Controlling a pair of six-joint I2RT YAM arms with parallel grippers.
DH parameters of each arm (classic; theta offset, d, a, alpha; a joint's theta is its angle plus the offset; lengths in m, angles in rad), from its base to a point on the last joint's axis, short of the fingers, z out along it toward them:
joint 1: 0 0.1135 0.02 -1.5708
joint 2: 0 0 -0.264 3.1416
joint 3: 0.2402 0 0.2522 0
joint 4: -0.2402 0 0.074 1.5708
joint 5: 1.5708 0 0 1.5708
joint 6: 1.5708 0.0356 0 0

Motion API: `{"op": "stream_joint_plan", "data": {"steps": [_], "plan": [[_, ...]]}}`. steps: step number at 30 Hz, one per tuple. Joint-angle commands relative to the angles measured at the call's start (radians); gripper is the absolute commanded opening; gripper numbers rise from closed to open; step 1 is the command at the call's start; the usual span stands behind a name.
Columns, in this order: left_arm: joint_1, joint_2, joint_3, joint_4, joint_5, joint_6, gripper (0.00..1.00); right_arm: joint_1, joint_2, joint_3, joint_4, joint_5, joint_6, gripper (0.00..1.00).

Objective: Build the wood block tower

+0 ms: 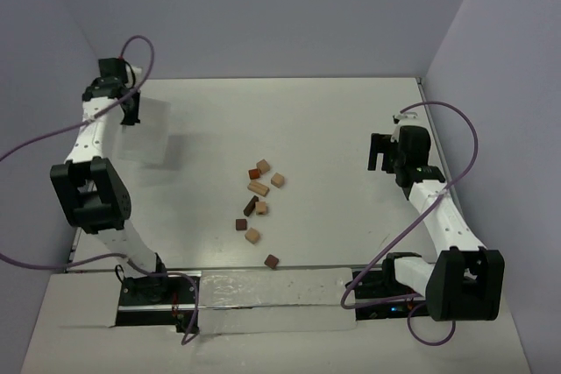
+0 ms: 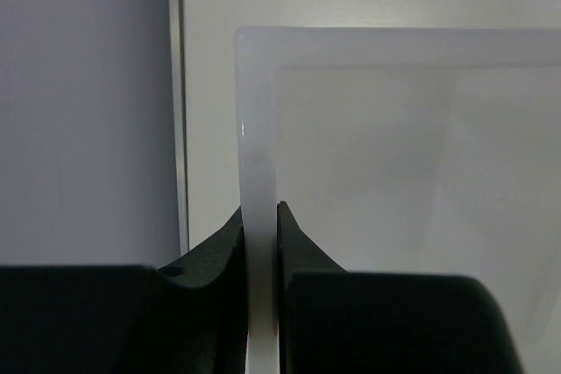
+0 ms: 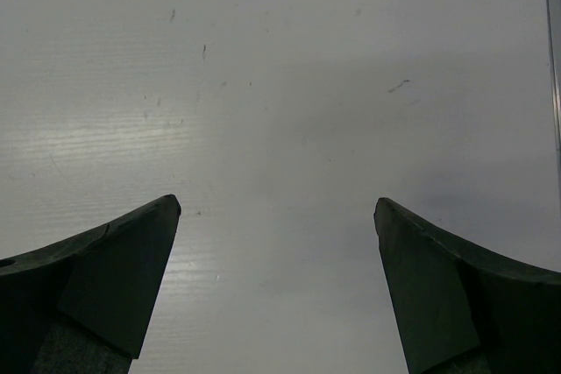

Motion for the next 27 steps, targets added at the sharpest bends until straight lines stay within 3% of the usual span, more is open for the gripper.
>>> {"op": "stream_joint_plan", "data": {"steps": [1, 4, 7, 12, 22, 27], "plan": [[0.157, 0.209, 0.29, -0.096, 0.259, 0.084, 0.0, -0.005, 0.01, 0.053, 0.004, -0.009, 0.002, 1.0], [0.253, 0.404, 0.543, -0.255, 0.377, 0.095, 0.0, -0.005, 0.02, 0.056, -0.001, -0.005, 0.0, 1.0], [0.302, 0.482, 0.614, -0.289, 0.396, 0.115, 0.0, -0.005, 0.023, 0.055, 0.002, -0.003, -0.006, 1.0], [0.322, 0.467, 0.481, -0.195, 0.373, 0.171, 0.0, -0.005, 0.034, 0.059, 0.0, -0.004, -0.004, 1.0], [0.361, 0.506, 0.458, -0.176, 0.425, 0.126, 0.01, -0.005, 0.055, 0.061, 0.001, 0.003, -0.004, 1.0], [0.368, 0.508, 0.438, -0.167, 0.436, 0.128, 0.07, -0.005, 0.056, 0.064, -0.001, 0.004, -0.004, 1.0]]}}
